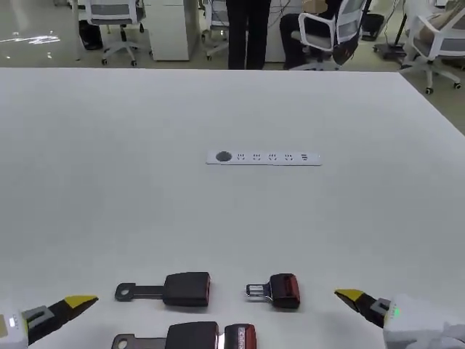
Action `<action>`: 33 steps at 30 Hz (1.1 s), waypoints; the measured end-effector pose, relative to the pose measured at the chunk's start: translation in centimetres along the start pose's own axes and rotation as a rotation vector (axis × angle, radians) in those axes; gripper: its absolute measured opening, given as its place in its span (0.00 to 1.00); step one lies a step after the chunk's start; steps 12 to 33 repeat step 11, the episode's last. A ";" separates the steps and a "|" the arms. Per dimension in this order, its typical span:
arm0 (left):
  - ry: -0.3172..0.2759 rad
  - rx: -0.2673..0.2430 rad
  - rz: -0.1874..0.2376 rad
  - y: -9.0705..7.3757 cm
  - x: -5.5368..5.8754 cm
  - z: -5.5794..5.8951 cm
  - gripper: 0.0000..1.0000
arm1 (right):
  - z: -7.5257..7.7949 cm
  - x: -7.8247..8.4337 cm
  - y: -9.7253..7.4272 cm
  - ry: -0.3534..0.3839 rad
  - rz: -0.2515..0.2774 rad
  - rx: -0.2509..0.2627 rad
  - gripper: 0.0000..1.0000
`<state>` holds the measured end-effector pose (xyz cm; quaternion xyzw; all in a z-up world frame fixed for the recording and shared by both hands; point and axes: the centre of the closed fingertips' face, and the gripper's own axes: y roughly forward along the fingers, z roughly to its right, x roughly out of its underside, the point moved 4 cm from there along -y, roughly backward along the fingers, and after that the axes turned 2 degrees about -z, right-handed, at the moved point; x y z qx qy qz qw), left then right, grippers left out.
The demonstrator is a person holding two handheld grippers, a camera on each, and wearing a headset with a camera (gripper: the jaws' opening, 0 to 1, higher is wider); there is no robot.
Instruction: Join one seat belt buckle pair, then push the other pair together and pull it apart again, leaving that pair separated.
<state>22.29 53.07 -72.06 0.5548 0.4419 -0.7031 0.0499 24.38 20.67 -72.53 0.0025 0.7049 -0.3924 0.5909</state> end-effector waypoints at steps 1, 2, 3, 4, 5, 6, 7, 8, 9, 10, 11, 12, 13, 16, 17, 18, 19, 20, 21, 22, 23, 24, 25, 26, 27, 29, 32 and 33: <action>-0.005 0.001 0.003 0.0 0.1 0.1 0.89 | 0.0 0.1 0.0 0.004 0.010 0.004 0.98; -0.015 0.004 0.025 0.0 -0.1 0.5 0.91 | -0.1 0.1 0.0 0.006 0.014 0.006 0.99; -0.034 0.001 0.033 0.0 -0.1 0.6 0.92 | -0.3 0.1 0.0 0.012 0.020 0.002 0.99; -0.048 0.009 0.048 0.0 -0.2 0.9 0.94 | -0.4 0.2 -0.1 0.019 0.030 0.004 0.99; -0.045 0.012 0.054 0.0 -0.3 1.1 0.97 | -0.4 0.2 -0.1 0.022 0.042 0.003 0.99; -0.042 0.015 0.075 0.1 -0.5 1.3 1.00 | -0.6 0.0 -0.2 0.036 0.060 0.002 0.99; -0.038 0.020 0.084 0.1 -0.6 1.3 0.99 | -0.6 0.0 -0.2 0.039 0.066 0.001 0.99; -0.042 0.023 0.084 0.1 -0.6 1.3 1.00 | -0.7 0.0 -0.3 0.039 0.068 0.003 0.99; -0.049 0.023 0.085 0.1 -0.8 1.4 1.00 | -0.7 -0.1 -0.3 0.039 0.072 0.005 0.99; -0.055 0.026 0.094 0.1 -1.0 1.4 1.00 | -0.8 -0.1 -0.3 0.042 0.070 0.007 0.99; -0.057 0.025 0.106 0.0 -1.2 1.4 1.00 | -0.8 -0.2 -0.4 0.046 0.074 0.010 0.99; -0.057 0.025 0.106 0.0 -1.2 1.4 1.00 | -0.8 -0.2 -0.4 0.046 0.074 0.010 0.99; -0.057 0.025 0.106 0.0 -1.2 1.4 1.00 | -0.8 -0.2 -0.4 0.046 0.074 0.010 0.99; -0.057 0.025 0.106 0.0 -1.2 1.4 1.00 | -0.8 -0.2 -0.4 0.046 0.074 0.010 0.99; -0.057 0.025 0.106 0.0 -1.2 1.4 1.00 | -0.8 -0.2 -0.4 0.046 0.074 0.010 0.99; -0.057 0.025 0.106 0.0 -1.2 1.4 1.00 | -0.8 -0.2 -0.4 0.046 0.074 0.010 0.99; -0.057 0.025 0.106 0.0 -1.2 1.4 1.00 | -0.8 -0.2 -0.4 0.046 0.074 0.010 0.99; -0.057 0.025 0.106 0.0 -1.2 1.4 1.00 | -0.8 -0.2 -0.4 0.046 0.074 0.010 0.99; -0.057 0.025 0.106 0.0 -1.2 1.4 1.00 | -0.8 -0.2 -0.4 0.046 0.074 0.010 0.99; -0.057 0.025 0.106 0.0 -1.2 1.4 1.00 | -0.8 -0.2 -0.4 0.046 0.074 0.010 0.99; -0.057 0.025 0.106 0.0 -1.2 1.4 1.00 | -0.8 -0.2 -0.4 0.046 0.074 0.010 0.99; -0.057 0.025 0.106 0.0 -1.2 1.4 1.00 | -0.8 -0.2 -0.4 0.046 0.074 0.010 0.99; -0.057 0.025 0.106 0.0 -1.2 1.4 1.00 | -0.8 -0.2 -0.4 0.046 0.074 0.010 0.99; -0.057 0.025 0.106 0.0 -1.2 1.4 1.00 | -0.8 -0.2 -0.4 0.046 0.074 0.010 0.99; -0.057 0.025 0.106 0.0 -1.2 1.4 1.00 | -0.8 -0.2 -0.4 0.046 0.074 0.010 0.99; -0.057 0.025 0.106 0.0 -1.2 1.4 1.00 | -0.8 -0.2 -0.4 0.046 0.074 0.010 0.99; -0.057 0.025 0.106 0.0 -1.2 1.4 1.00 | -0.8 -0.2 -0.4 0.046 0.074 0.010 0.99; -0.057 0.025 0.106 0.0 -1.2 1.4 1.00 | -0.8 -0.2 -0.4 0.046 0.074 0.010 0.99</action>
